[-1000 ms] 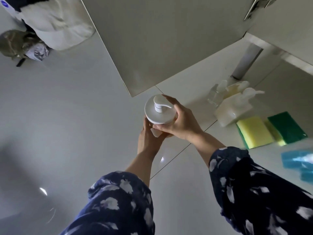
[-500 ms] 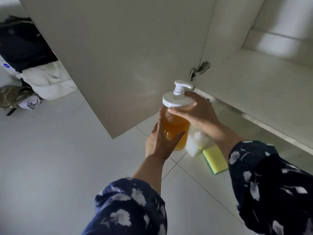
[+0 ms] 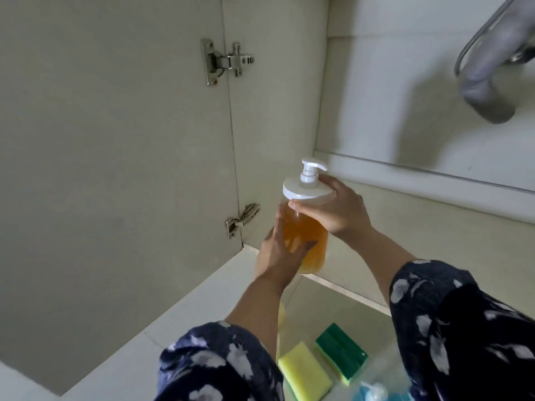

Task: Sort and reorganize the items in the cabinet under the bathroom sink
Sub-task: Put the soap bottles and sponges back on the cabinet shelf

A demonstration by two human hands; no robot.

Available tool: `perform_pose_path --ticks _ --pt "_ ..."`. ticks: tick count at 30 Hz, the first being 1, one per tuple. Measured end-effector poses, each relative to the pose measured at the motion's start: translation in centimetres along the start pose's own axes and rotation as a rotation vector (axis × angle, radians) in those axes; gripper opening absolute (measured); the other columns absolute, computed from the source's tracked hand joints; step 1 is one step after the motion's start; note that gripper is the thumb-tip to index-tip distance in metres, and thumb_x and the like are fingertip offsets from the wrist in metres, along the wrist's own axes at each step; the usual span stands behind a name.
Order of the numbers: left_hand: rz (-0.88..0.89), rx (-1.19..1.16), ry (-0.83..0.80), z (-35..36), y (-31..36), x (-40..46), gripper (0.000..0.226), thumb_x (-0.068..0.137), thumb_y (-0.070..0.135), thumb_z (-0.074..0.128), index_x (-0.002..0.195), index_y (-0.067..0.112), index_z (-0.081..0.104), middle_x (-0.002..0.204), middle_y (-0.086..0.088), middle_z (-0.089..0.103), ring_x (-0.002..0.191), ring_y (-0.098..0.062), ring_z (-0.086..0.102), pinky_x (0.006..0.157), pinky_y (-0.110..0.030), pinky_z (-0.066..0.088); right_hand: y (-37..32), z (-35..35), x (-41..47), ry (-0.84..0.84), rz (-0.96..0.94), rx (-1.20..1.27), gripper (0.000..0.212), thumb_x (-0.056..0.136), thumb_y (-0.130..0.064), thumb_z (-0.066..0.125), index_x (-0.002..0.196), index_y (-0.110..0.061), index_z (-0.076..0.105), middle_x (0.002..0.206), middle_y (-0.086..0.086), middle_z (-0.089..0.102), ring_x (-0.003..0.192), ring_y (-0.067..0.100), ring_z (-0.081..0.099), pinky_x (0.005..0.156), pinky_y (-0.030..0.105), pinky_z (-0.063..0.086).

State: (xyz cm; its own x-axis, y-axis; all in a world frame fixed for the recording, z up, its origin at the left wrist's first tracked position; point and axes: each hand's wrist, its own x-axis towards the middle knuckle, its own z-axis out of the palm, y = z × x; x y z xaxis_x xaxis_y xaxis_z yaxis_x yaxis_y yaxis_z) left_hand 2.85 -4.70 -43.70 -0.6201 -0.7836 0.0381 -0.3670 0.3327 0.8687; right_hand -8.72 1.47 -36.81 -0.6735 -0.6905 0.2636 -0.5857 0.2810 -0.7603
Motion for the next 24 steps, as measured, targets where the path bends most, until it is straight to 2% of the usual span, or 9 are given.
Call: perform_pose_path --ticks 2,5,7,9,12,14,16,19,24 --pt "0.035 -0.043 -0.003 6.1 1.8 5.7 0.091 0.083 0.050 0.065 0.142 0.058 -0.004 0.138 0.004 0.050 0.125 -0.023 0.051 0.095 -0.038 0.048 5.0 -2.4 5.0 0.063 0.004 -0.010 0.075 0.059 -0.061 0.078 0.126 -0.039 0.054 0.114 -0.017 0.066 0.107 0.009 0.061 0.094 0.029 0.051" --pt "0.025 -0.131 -0.018 6.6 1.6 7.0 0.089 0.085 0.044 0.066 0.145 0.053 0.001 0.138 0.006 0.049 0.127 -0.020 0.048 0.092 -0.031 0.044 5.6 -2.0 5.9 0.067 -0.009 -0.002 0.075 0.060 -0.060 0.078 0.127 -0.037 0.055 0.116 -0.016 0.066 0.108 0.010 0.061 0.094 0.029 0.051" --pt "0.012 -0.152 -0.058 7.8 1.5 8.1 0.090 0.085 0.042 0.066 0.146 0.053 0.000 0.142 0.006 0.045 0.131 -0.021 0.044 0.096 -0.035 0.043 7.0 -2.0 6.9 0.079 -0.017 -0.008 0.076 0.060 -0.061 0.077 0.128 -0.036 0.054 0.117 -0.016 0.066 0.109 0.010 0.061 0.096 0.029 0.051" --pt "-0.009 -0.139 -0.089 8.7 1.5 10.4 0.092 0.085 0.044 0.066 0.144 0.055 -0.004 0.146 0.006 0.041 0.133 -0.023 0.042 0.097 -0.037 0.043 8.8 -1.5 8.4 0.082 -0.013 -0.007 0.076 0.062 -0.061 0.077 0.129 -0.035 0.054 0.117 -0.017 0.066 0.109 0.008 0.060 0.094 0.023 0.049" --pt "-0.014 0.113 -0.110 9.9 0.6 13.3 0.097 0.085 0.054 0.060 0.145 0.048 -0.015 0.155 0.006 0.029 0.138 -0.025 0.036 0.103 -0.036 0.037 10.3 -0.9 11.1 0.111 -0.020 -0.008 0.077 0.064 -0.059 0.076 0.132 -0.034 0.051 0.116 -0.017 0.065 0.108 0.007 0.059 0.089 0.017 0.045" --pt "-0.047 0.487 -0.189 10.4 -1.5 14.6 0.105 0.079 0.071 0.052 0.148 0.035 -0.018 0.161 0.002 0.007 0.148 -0.023 0.010 0.118 -0.045 0.015 11.0 -0.2 12.9 0.108 -0.006 0.006 0.080 0.064 -0.059 0.076 0.134 -0.035 0.047 0.114 -0.018 0.063 0.106 0.007 0.059 0.089 0.019 0.045" --pt "-0.090 0.726 -0.287 10.8 -3.7 15.3 0.116 0.070 0.085 0.042 0.151 0.026 -0.016 0.160 0.000 -0.017 0.147 -0.021 -0.016 0.119 -0.049 -0.007 11.3 0.3 14.9 0.096 0.028 0.028 0.082 0.064 -0.057 0.077 0.136 -0.036 0.045 0.110 -0.019 0.061 0.105 0.007 0.058 0.088 0.020 0.045" --pt "-0.086 0.819 -0.364 11.0 -5.0 16.0 0.122 0.063 0.093 0.035 0.150 0.026 -0.019 0.156 0.001 -0.030 0.143 -0.022 -0.028 0.116 -0.048 -0.015 11.7 1.1 17.8 0.105 0.044 0.011 0.083 0.064 -0.057 0.076 0.138 -0.036 0.043 0.117 -0.016 0.062 0.109 0.008 0.058 0.095 0.026 0.047" --pt "-0.093 0.861 -0.415 11.1 -5.0 16.7 0.121 0.064 0.092 0.033 0.148 0.027 -0.025 0.153 0.000 -0.036 0.140 -0.024 -0.033 0.116 -0.051 -0.015 11.7 2.7 22.0 0.161 0.084 0.025 0.083 0.065 -0.055 0.076 0.138 -0.035 0.042 0.125 -0.014 0.059 0.113 0.010 0.057 0.098 0.028 0.047"
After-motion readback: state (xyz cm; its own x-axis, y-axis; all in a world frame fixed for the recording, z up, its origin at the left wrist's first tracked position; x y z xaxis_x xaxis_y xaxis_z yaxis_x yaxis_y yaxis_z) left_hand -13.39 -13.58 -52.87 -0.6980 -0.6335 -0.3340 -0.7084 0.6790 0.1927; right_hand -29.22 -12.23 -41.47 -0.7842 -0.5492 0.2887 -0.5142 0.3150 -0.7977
